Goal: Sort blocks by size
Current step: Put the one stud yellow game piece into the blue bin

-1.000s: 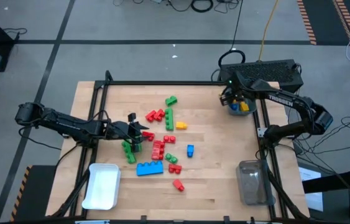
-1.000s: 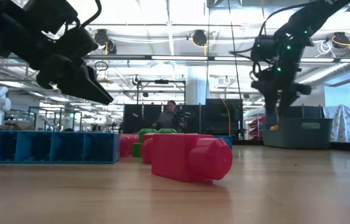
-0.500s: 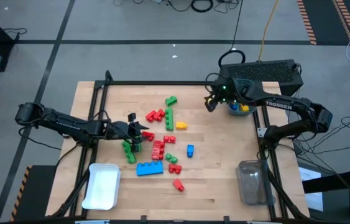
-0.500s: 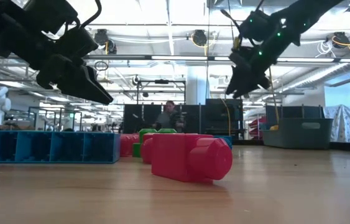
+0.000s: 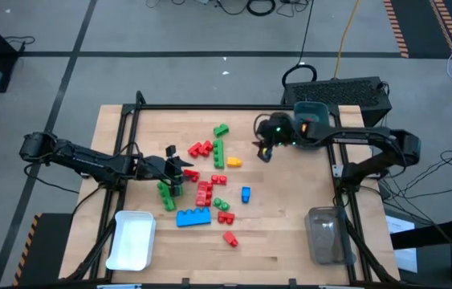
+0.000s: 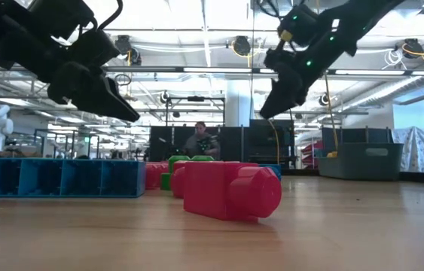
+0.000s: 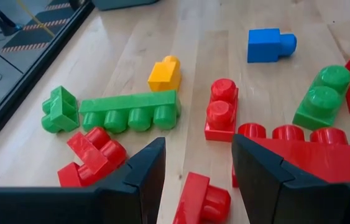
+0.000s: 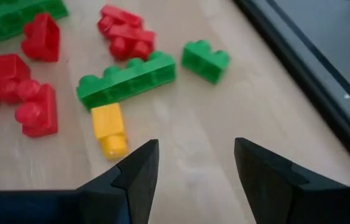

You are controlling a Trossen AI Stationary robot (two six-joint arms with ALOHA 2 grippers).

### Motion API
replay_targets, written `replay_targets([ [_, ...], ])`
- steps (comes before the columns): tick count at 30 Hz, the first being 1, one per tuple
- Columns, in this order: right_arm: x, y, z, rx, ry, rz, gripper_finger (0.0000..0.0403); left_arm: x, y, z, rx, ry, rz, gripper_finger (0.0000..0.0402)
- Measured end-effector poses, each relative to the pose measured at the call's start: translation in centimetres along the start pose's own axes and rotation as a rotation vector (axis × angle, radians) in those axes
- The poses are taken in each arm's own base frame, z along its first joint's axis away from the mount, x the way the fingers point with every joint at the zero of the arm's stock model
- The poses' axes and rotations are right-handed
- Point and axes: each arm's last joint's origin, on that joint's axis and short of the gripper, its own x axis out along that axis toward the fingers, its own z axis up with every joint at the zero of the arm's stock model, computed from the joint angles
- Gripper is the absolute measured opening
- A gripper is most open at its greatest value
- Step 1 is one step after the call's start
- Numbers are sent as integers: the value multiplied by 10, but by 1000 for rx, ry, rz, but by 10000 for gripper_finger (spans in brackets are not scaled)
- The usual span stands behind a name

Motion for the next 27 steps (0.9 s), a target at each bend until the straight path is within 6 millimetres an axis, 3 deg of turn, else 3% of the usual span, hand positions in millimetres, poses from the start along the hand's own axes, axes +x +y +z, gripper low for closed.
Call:
replay_targets([
  [8, 41, 16, -4, -34, 26, 42, 199, 0, 0, 0, -1, -4, 0, 167],
  [15, 72, 37, 8, -108, 85, 122, 205, 0, 0, 0, -1, -3, 0, 167],
  [22, 96, 59, 11, -189, 169, 189, 236, 0, 0, -2, -3, 20, 2, 167],
  [27, 107, 64, 8, -200, 197, 180, 245, 0, 0, -2, -4, 21, 15, 167],
])
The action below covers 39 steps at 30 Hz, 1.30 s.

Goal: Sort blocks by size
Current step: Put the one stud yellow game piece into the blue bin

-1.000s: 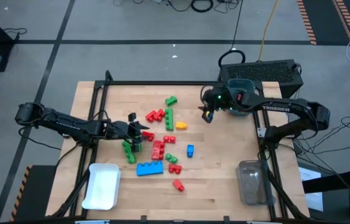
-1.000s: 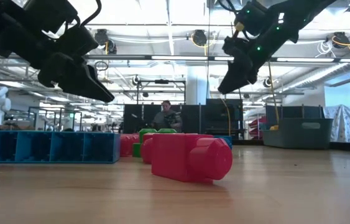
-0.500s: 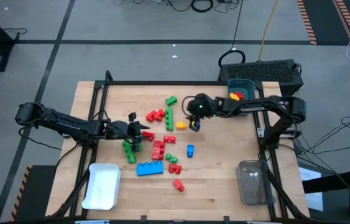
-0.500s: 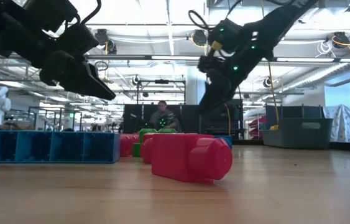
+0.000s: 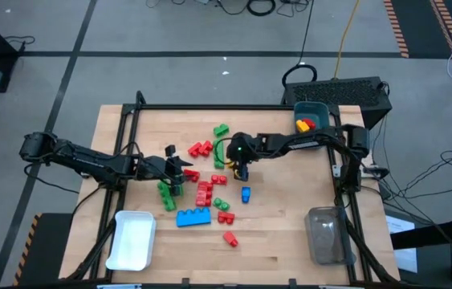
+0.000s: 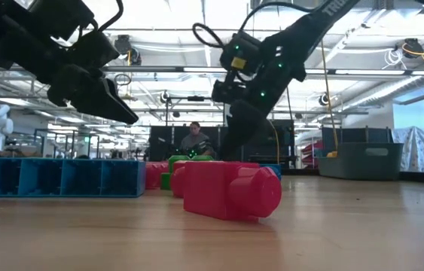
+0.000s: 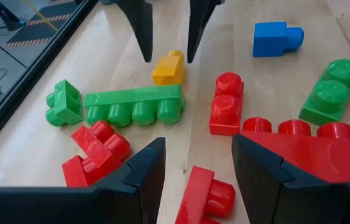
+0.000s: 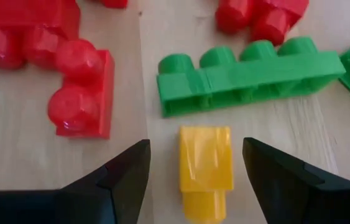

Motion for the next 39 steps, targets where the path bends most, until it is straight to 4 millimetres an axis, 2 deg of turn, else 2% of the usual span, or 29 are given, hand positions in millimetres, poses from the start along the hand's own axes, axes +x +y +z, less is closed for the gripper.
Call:
replay_targets([
  [11, 17, 1, -13, 30, 99, 8, 217, 0, 0, -1, 3, 15, 0, 167],
  [22, 14, 0, -12, 46, 95, 6, 119, 0, 0, -1, 2, 15, 5, 167],
  [26, 13, -1, -12, 70, 95, 4, 117, 0, 0, -1, 3, 15, 5, 167],
  [31, 0, -3, -12, 84, 123, -60, 122, 0, 0, -1, 3, 15, 4, 167],
  [39, -50, -23, -12, 160, 182, -214, 121, 0, 0, -1, 2, 14, 4, 167],
])
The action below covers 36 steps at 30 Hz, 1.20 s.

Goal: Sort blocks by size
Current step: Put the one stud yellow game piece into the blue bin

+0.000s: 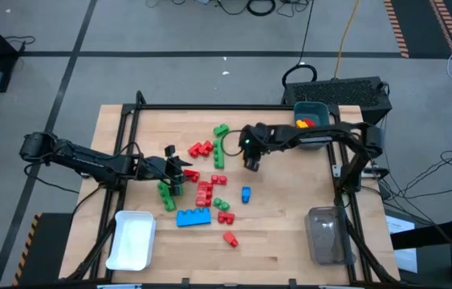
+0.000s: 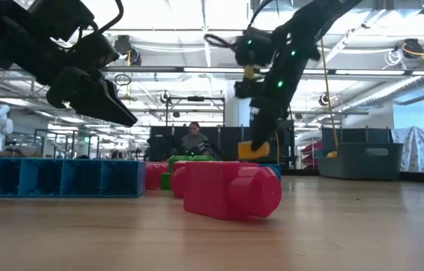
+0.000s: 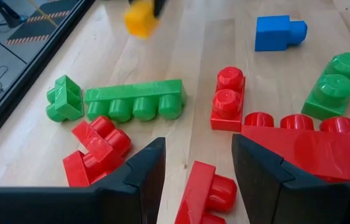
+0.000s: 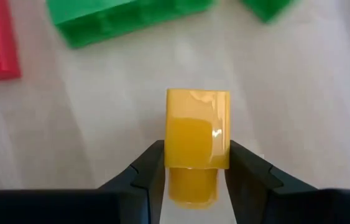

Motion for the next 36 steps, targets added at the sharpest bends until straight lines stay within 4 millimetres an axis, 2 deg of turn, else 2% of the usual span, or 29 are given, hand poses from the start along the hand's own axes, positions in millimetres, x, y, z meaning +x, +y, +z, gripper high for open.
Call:
replay_targets([
  [11, -70, -48, -5, 217, -121, -243, 122, 0, 0, 0, 2, 2, -1, 167],
  [15, -88, -62, -19, 308, -161, -350, 122, 0, 0, 0, 2, 3, -1, 167],
  [21, -96, -77, -60, 458, -165, -481, 123, 0, 0, 0, 2, 3, -1, 167],
  [27, -94, -85, -99, 611, -191, -532, 123, 0, 0, 0, 1, 1, 0, 167],
  [32, -93, -89, -121, 698, -201, -593, 123, 0, 0, 0, 0, 1, -1, 167],
  [36, -90, -91, -131, 744, -195, -617, 123, 0, 0, 0, -8, 0, 0, 167],
])
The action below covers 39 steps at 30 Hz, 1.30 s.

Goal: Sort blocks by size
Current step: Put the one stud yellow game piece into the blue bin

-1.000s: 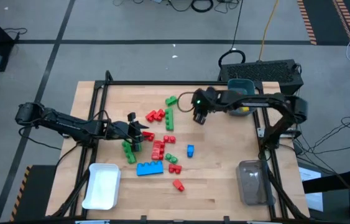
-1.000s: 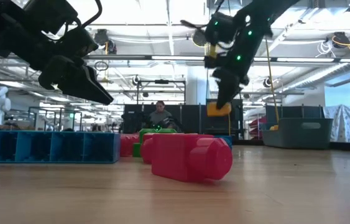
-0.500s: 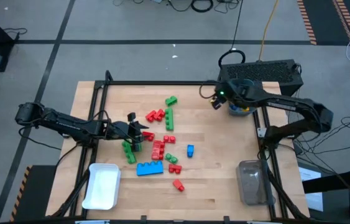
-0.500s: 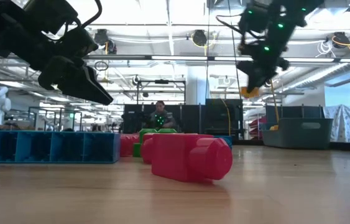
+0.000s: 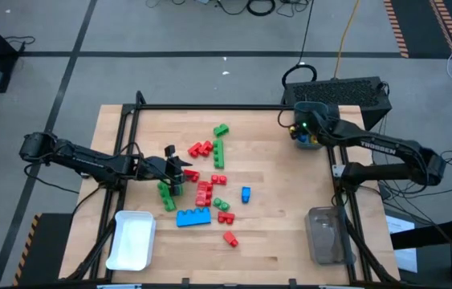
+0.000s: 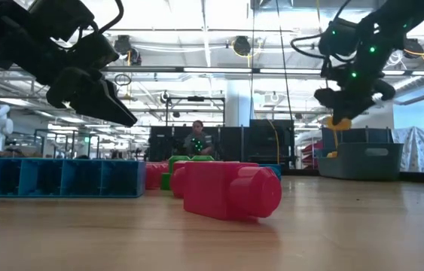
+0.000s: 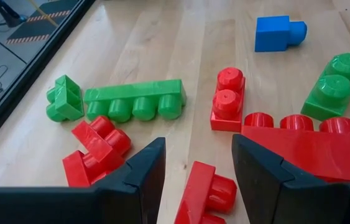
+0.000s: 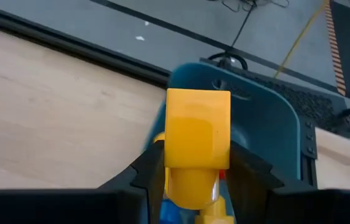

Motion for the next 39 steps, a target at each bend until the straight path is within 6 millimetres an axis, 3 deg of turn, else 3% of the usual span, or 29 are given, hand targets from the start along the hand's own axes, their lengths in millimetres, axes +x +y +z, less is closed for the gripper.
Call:
replay_targets([
  [9, 11, -8, -11, 3, 47, -43, 123, 0, 0, 0, -18, -1, 0, 167],
  [21, 18, -19, -7, 29, 66, -84, 123, 0, 0, 1, -24, -13, 0, 167],
  [29, 21, -20, -6, 4, 106, -7, 124, 0, 0, 2, -27, -25, 0, 167],
  [39, 21, -20, -6, 4, 104, -11, 177, 0, 0, 2, -25, -24, -5, 167],
])
